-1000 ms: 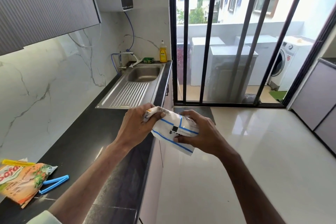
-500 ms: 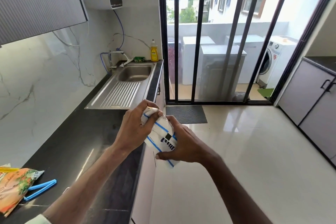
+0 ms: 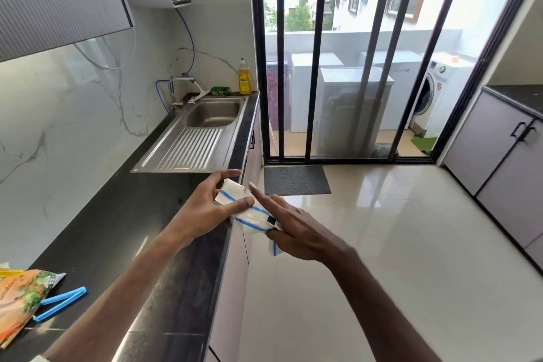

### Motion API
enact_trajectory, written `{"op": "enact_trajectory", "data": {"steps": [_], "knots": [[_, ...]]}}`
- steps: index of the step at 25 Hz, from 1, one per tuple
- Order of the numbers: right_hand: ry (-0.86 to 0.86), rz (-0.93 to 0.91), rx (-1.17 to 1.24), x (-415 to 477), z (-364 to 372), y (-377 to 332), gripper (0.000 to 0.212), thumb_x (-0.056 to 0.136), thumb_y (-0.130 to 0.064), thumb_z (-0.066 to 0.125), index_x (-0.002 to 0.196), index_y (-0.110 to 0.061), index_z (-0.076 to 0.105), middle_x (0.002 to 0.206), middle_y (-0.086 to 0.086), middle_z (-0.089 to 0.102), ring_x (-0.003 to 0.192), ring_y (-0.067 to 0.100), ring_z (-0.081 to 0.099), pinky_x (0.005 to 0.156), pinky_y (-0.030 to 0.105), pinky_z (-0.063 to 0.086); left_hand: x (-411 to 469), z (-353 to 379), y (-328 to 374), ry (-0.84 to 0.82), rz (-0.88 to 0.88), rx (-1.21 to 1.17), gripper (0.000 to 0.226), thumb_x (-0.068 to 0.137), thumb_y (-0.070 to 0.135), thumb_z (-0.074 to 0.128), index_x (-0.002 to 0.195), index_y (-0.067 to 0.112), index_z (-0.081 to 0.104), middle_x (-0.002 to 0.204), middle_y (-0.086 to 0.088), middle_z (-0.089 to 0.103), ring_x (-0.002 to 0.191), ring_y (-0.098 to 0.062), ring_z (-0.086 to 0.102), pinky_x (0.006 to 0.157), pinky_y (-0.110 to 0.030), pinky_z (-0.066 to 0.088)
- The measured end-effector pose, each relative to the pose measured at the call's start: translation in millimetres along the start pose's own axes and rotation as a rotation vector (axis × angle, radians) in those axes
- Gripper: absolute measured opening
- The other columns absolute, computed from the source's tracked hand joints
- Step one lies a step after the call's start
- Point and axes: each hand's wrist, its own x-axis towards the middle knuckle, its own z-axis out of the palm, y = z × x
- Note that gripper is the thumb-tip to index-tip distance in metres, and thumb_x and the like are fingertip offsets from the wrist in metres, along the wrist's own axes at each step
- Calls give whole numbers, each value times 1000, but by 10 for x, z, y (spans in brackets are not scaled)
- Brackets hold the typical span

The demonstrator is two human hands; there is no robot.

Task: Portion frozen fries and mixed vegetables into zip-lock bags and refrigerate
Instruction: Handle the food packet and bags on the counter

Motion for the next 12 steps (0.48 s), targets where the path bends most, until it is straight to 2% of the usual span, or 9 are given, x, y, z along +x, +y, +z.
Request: {"op": "enact_trajectory", "data": {"steps": [2,5,9,12], "knots": [[15,-43,-31,-1,15,8,82,104,-14,51,165,-44,6,143,5,46,105,10,49,79,12,43,9,14,-21,-17,-62,-59,63,80,27,85,136,25,55,102,-8,76,90,-22,76,65,-33,61],[70,-103,-63,-8,32,74,74,103,-17,48,165,-41,17,150,4,46,116,20,55,87,24,52,41,40,-74,5,-84,-127,57,79,23,84,132,20,62,101,-10,77,83,-17,75,57,-22,54],[106,-116,-61,-15,-13,97,68,104,-24,50,165,-34,23,150,7,48,115,22,56,88,26,50,100,124,-70,64,-67,-166,49,80,23,83,126,19,66,103,-12,76,86,-21,76,61,-25,57],[88,-40,-39,-125,-123,137,76,102,-42,64,165,-38,22,151,1,48,116,17,56,85,19,49,164,217,-49,89,-30,-203,47,83,19,81,127,16,64,105,-14,75,93,-28,77,68,-29,63]]}}
